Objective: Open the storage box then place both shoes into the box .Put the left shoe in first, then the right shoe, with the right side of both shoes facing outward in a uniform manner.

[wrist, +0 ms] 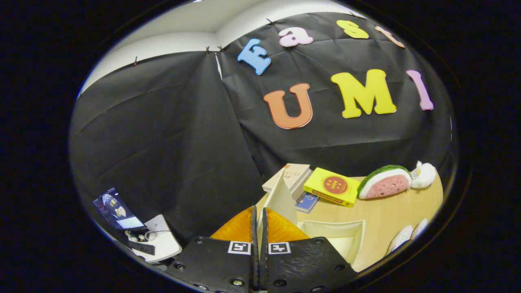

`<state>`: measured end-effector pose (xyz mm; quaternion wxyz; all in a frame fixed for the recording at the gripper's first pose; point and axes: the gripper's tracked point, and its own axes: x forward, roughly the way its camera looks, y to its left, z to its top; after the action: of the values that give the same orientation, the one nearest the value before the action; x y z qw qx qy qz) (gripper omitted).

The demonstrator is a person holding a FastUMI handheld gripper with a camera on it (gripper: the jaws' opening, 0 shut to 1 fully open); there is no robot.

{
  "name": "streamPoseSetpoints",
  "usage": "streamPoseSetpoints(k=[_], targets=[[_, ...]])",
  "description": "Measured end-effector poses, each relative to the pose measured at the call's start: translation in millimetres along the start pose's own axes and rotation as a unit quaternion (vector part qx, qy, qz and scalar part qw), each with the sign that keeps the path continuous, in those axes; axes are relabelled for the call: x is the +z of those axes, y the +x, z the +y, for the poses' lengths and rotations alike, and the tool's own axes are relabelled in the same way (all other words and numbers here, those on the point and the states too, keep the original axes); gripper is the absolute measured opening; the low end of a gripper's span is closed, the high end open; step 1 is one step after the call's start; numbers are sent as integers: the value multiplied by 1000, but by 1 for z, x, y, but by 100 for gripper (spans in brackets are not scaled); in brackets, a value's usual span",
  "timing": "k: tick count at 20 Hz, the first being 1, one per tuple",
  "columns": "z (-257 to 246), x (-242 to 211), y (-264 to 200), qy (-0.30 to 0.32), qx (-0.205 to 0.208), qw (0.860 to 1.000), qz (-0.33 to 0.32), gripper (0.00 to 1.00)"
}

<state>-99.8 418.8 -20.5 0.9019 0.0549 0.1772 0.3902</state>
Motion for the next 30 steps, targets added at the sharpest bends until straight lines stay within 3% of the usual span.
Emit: streamPoseSetpoints(k=[2,3,7,8,9,13,16,19,30], targets=[[29,-6,11,-12,17,1000,8,2],[42,-11,19,-21,25,999,12,13],[68,-12,28,-53,44,998,7,35],[69,-10,30,-56,43,998,4,42],[68,-8,30,-57,37,998,1,55],[44,-2,30,-55,-3,998,-13,76],[11,1,20,-76,-42,996,-21,84],[-41,1,-1,-92,-86,992,-26,85],[-237,9,-118,-27,-222,973,-56,87]])
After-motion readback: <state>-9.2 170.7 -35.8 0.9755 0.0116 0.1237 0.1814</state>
